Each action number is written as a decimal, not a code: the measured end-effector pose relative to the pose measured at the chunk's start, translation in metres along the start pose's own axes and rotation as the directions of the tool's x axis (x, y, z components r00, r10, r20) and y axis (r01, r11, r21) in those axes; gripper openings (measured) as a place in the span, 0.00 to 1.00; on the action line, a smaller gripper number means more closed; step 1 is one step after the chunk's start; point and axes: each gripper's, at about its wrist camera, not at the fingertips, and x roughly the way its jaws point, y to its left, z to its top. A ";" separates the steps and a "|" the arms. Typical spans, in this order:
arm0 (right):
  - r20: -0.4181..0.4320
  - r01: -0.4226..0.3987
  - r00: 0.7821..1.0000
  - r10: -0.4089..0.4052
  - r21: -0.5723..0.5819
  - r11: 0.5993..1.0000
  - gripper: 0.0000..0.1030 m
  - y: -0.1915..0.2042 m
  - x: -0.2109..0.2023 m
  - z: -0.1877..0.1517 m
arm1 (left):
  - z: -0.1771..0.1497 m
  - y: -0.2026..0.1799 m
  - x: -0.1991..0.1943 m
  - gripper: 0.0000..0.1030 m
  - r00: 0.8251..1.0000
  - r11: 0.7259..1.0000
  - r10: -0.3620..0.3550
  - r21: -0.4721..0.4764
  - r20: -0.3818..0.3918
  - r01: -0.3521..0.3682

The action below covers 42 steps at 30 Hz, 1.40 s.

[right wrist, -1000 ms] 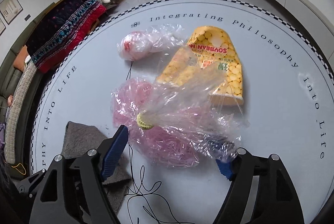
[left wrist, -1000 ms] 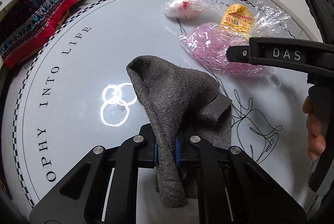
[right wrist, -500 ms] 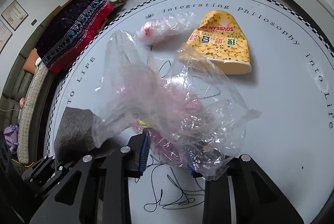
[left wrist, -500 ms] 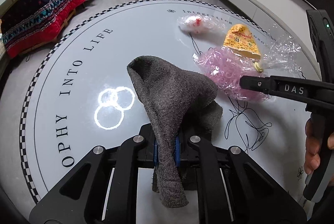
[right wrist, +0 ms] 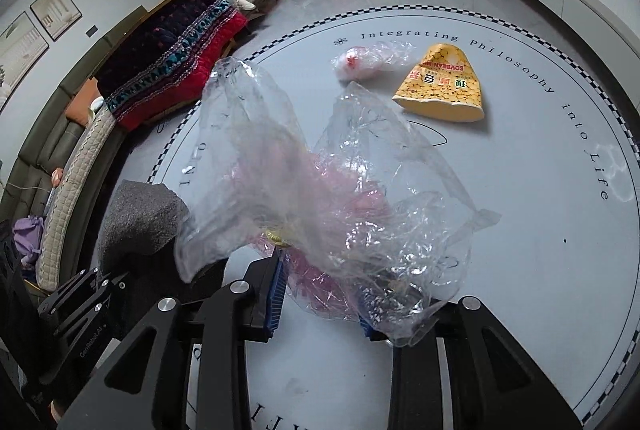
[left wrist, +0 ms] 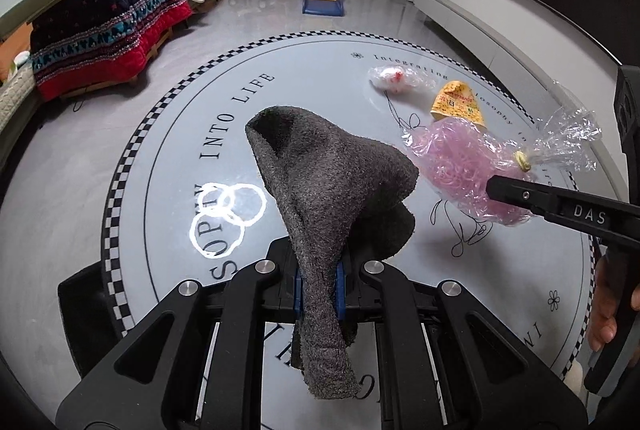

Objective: Collect trash
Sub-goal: 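Carry the cloth and pink bag over the black bin and open both tools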

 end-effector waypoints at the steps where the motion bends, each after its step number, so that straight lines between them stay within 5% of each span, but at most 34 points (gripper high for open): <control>1: 0.001 0.002 1.000 -0.002 -0.009 1.000 0.31 0.004 -0.004 -0.003 | -0.003 0.003 -0.005 0.10 1.000 1.000 0.003 -0.006 0.006 -0.003; 11: 0.001 -0.039 0.999 0.039 -0.103 0.994 0.31 0.060 -0.031 -0.049 | -0.035 0.042 -0.052 0.10 0.998 0.997 0.018 -0.072 0.054 -0.014; 25: -0.063 -0.139 0.990 0.128 -0.243 0.960 0.32 0.160 -0.023 -0.104 | -0.090 0.122 -0.101 0.10 0.988 0.974 0.132 -0.196 0.084 -0.113; 34: -0.192 -0.239 0.965 0.178 -0.365 0.900 0.33 0.246 0.011 -0.140 | -0.144 0.203 -0.116 0.10 0.965 0.909 0.263 -0.340 0.016 -0.243; 42: -0.290 -0.286 0.942 0.168 -0.436 0.853 0.33 0.306 0.046 -0.170 | -0.185 0.267 -0.115 0.10 0.947 0.842 0.312 -0.440 -0.073 -0.312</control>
